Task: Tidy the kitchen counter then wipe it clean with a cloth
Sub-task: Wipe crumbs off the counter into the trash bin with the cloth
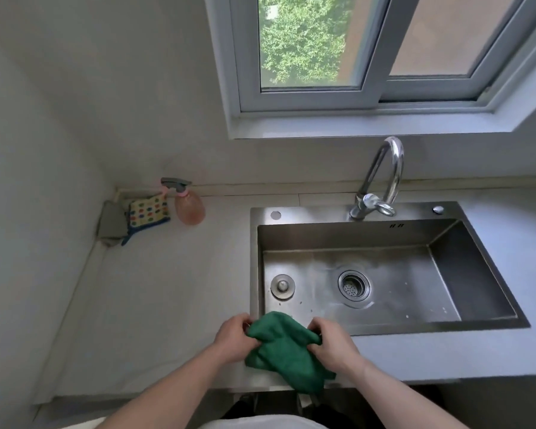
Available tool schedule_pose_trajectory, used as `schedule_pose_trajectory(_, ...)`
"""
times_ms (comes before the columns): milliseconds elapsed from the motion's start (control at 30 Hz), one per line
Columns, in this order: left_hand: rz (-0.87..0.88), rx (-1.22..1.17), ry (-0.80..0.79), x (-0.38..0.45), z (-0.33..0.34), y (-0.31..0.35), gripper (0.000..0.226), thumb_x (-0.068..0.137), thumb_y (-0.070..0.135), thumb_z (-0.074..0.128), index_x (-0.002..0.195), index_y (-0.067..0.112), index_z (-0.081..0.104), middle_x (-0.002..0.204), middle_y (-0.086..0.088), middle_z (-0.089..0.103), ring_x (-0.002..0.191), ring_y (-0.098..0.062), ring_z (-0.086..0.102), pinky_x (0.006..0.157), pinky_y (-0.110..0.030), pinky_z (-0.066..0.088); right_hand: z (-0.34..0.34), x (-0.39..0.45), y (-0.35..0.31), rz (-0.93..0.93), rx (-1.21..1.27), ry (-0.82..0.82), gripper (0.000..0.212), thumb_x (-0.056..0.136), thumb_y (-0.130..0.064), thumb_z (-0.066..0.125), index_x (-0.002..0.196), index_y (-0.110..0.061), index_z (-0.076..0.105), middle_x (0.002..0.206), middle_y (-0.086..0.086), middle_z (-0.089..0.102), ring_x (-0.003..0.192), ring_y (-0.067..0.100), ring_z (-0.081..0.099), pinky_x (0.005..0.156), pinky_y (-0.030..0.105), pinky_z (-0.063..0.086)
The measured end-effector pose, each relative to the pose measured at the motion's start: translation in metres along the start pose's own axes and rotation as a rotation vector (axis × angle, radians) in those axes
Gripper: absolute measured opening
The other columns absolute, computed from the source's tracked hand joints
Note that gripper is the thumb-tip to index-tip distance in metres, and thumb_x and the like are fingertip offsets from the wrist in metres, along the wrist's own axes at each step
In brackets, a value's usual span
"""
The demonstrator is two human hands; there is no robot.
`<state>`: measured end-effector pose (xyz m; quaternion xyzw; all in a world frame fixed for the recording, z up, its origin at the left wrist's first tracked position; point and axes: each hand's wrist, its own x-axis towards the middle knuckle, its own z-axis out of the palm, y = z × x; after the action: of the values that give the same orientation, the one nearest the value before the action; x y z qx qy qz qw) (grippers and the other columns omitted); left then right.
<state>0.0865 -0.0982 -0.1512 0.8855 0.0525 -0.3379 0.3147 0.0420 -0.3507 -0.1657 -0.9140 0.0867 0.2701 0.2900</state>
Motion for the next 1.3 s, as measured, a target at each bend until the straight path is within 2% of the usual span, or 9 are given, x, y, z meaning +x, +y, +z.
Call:
schedule_pose_trajectory(100,0.072,-0.129,-0.017,0.003,-0.012,0.004,0.017,0.074,0.014,0.071,0.089,0.021,0.067,0.086,0.004,0.071,0.079,-0.010,0.065,0.076,-0.030,0.057,-0.009,-0.004,-0.009,0.005,0.119,0.037,0.017,0.079,-0.023,0.068,0.088,-0.031,0.056,0.087,-0.012,0.065,0.083,0.011,0.062,0.074,0.031,0.051)
schedule_pose_trajectory(367,0.145,-0.535,-0.091,0.006,-0.100,0.040,0.037,0.077,0.011,0.073,0.111,0.017,0.060,0.112,-0.011,0.067,0.104,-0.028,0.067,0.091,-0.045,0.058,-0.094,0.001,-0.070,-0.102,0.303,0.255,0.017,0.083,-0.019,0.074,0.088,-0.029,0.062,0.086,-0.010,0.069,0.073,0.001,0.061,0.065,0.015,0.048)
schedule_pose_trajectory(500,0.133,-0.801,-0.244,-0.001,-0.148,0.079,0.041,0.090,0.001,0.065,0.127,0.016,0.056,0.127,-0.012,0.065,0.114,-0.028,0.066,0.085,-0.044,0.060,-0.142,0.011,-0.105,-0.142,0.359,0.344,0.016,0.080,-0.022,0.074,0.090,-0.030,0.065,0.088,-0.009,0.072,0.084,0.008,0.067,0.075,0.027,0.056)
schedule_pose_trajectory(600,0.181,-0.889,-0.278,-0.007,-0.181,0.108,0.034,0.091,0.013,0.064,0.125,0.020,0.062,0.122,-0.010,0.070,0.114,-0.032,0.067,0.091,-0.049,0.059,-0.182,0.020,-0.129,-0.189,0.376,0.380,0.017,0.081,-0.021,0.076,0.093,-0.028,0.066,0.091,-0.006,0.073,0.088,0.012,0.068,0.080,0.030,0.056)
schedule_pose_trajectory(700,0.187,-0.964,-0.184,-0.004,-0.210,0.135,0.032,0.095,0.025,0.062,0.124,0.010,0.062,0.121,-0.017,0.069,0.112,-0.035,0.067,0.097,-0.047,0.057,-0.220,0.029,-0.151,-0.215,0.407,0.415,0.017,0.083,-0.018,0.078,0.095,-0.024,0.067,0.094,0.003,0.073,0.084,0.014,0.067,0.078,0.030,0.054)
schedule_pose_trajectory(800,0.229,-0.905,-0.043,0.009,-0.236,0.163,0.031,0.097,0.008,0.058,0.128,0.004,0.057,0.127,-0.021,0.065,0.111,-0.035,0.067,0.095,-0.046,0.057,-0.253,0.038,-0.169,-0.223,0.438,0.427,0.016,0.084,-0.018,0.078,0.096,-0.023,0.068,0.096,0.004,0.073,0.085,0.016,0.068,0.074,0.026,0.054)
schedule_pose_trajectory(967,0.319,-0.894,0.066,0.021,-0.266,0.212,0.037,0.092,-0.015,0.052,0.123,0.005,0.054,0.125,-0.020,0.063,0.099,-0.034,0.065,0.072,-0.039,0.057,-0.305,0.052,-0.192,-0.228,0.446,0.450,0.017,0.086,-0.015,0.076,0.099,-0.022,0.067,0.101,0.003,0.071,0.095,0.020,0.068,0.083,0.032,0.056)
schedule_pose_trajectory(1167,0.348,-0.902,0.144,0.047,-0.293,0.259,0.041,0.092,-0.013,0.054,0.130,0.003,0.050,0.123,-0.018,0.064,0.103,-0.032,0.065,0.061,-0.033,0.056,-0.356,0.083,-0.205,-0.225,0.481,0.474,0.017,0.089,-0.015,0.074,0.104,-0.020,0.067,0.103,0.004,0.071,0.100,0.022,0.067,0.090,0.039,0.057)
schedule_pose_trajectory(1300,0.336,-0.888,0.191,0.077,-0.306,0.285,0.034,0.091,-0.008,0.056,0.120,0.008,0.054,0.121,-0.017,0.066,0.092,-0.027,0.068,0.058,-0.031,0.057,-0.384,0.109,-0.214,-0.201,0.470,0.519,0.020,0.090,-0.016,0.073,0.108,-0.020,0.068,0.109,0.003,0.070,0.102,0.021,0.065,0.085,0.033,0.054)
